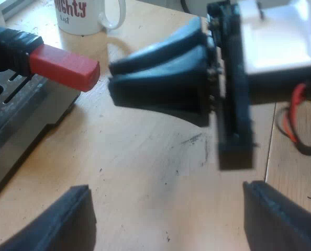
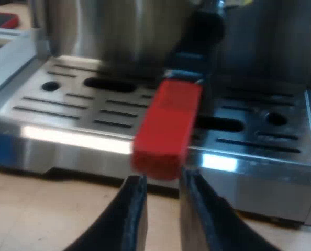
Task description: Grind coffee beans and then tamp
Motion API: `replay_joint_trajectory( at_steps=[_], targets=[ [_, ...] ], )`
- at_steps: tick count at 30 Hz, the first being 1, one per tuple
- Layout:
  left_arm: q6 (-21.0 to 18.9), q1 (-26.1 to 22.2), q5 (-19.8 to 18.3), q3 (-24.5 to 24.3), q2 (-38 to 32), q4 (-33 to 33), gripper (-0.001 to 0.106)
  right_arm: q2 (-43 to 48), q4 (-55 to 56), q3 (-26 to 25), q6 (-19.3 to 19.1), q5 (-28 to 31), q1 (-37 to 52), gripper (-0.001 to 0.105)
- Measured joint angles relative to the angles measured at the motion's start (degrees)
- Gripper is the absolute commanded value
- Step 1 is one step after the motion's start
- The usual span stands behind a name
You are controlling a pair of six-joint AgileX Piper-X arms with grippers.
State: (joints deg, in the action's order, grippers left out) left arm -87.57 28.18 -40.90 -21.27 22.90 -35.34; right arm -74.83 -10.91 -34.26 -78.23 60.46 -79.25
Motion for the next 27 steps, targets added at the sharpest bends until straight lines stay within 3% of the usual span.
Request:
replay_joint_trajectory(
  at_steps=[21,27],
  targets=[
    [0.0,0.0,0.0,0.0,0.0,0.0,0.063,0.0,-0.6,0.0,-0.2,-0.2,4.0,0.02],
    [0.0,0.0,0.0,0.0,0.0,0.0,0.063,0.0,-1.9,0.0,-3.1,-0.8,4.4,0.02]
  ],
)
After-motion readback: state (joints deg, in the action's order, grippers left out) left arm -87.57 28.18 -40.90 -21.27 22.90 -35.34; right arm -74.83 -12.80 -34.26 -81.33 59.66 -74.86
